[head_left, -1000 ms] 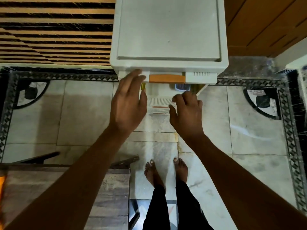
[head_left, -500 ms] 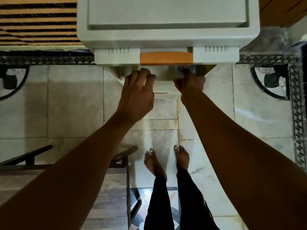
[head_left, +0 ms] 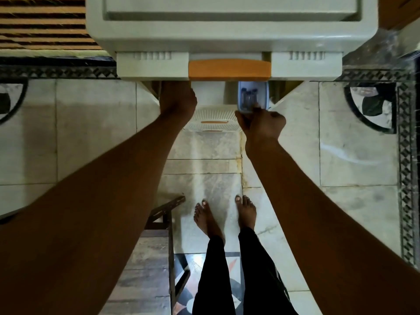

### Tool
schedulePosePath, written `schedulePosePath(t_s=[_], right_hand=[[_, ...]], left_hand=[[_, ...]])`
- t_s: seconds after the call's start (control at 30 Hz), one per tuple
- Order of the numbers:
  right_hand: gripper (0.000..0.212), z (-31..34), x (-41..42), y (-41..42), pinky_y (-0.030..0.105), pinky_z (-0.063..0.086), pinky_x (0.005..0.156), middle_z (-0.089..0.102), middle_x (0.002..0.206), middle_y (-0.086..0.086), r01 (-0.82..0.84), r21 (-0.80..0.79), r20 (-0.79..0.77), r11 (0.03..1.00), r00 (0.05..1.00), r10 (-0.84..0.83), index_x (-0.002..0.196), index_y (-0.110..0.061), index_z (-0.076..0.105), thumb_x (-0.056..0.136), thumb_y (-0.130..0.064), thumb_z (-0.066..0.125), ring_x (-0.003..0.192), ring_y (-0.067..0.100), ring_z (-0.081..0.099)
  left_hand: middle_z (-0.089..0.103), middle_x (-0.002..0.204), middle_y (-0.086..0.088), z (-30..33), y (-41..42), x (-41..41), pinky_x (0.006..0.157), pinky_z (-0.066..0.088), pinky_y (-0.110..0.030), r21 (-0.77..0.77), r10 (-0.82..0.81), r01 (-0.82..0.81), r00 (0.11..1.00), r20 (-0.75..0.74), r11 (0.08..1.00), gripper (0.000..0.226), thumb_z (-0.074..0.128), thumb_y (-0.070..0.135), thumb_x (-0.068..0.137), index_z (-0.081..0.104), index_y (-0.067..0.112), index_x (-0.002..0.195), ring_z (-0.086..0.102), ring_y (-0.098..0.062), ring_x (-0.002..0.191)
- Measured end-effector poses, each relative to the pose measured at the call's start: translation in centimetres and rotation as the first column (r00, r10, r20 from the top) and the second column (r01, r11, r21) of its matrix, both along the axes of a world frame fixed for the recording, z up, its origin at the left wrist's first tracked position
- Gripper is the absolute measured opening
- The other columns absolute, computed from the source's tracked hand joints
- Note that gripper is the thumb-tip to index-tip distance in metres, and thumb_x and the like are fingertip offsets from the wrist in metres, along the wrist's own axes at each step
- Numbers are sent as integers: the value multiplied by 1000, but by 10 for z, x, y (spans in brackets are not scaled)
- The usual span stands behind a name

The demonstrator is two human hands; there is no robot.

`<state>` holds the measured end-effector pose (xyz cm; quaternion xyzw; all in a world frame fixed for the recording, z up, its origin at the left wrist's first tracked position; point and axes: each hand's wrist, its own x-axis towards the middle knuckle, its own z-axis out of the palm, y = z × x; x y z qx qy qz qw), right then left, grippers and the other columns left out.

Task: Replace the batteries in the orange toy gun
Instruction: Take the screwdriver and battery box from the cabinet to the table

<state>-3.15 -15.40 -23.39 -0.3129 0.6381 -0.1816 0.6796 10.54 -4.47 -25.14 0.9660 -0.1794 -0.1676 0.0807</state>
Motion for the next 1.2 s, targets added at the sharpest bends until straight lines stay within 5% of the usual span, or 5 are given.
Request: schedulePosePath(t_s=[0.27,0.37,0.67,1.03,1.2], right_hand=[[31,64,-80,33,41,67,74,69,96,28,-66,-62,107,996,992,73,79,-10,44,102,-4,64,80,34,77],[30,103,-102,40,40,67,72,70,97,31,-86,-76,128,993,987,95,78,-9,46,101,-4,64,80,37,77],[27,201,-97,41,36,65,65,72,75,20,-91,-138,246,986,961,124,78,-8,51,101,-6,65,66,33,75],[25,218,35,-1,39,66,68,71,82,23,39,-148,318,988,948,10,106,11,61,95,-7,75,63,29,78],[23,212,59,-9,42,67,66,74,78,20,29,-182,210,983,978,10,84,4,65,90,-11,82,57,28,77]], left_hand=[[70,100,-7,58,47,-99,72,39,-1,-428,173,-254,960,-220,867,5,73,11,92,76,15,93,63,-13,87],[71,94,-4,101,70,-137,77,53,-22,-536,206,-336,935,-289,774,12,78,11,88,72,21,89,68,-14,79],[68,85,8,211,70,-137,67,51,-10,-700,182,-267,964,-195,663,15,80,12,86,74,22,95,66,-2,71],[75,101,-6,221,-13,-8,84,59,-40,-566,291,-179,950,113,805,22,79,28,85,77,12,101,69,-25,100],[69,111,-9,208,-24,4,89,56,-43,-443,283,-195,949,141,875,23,75,28,90,72,11,106,61,-31,114]])
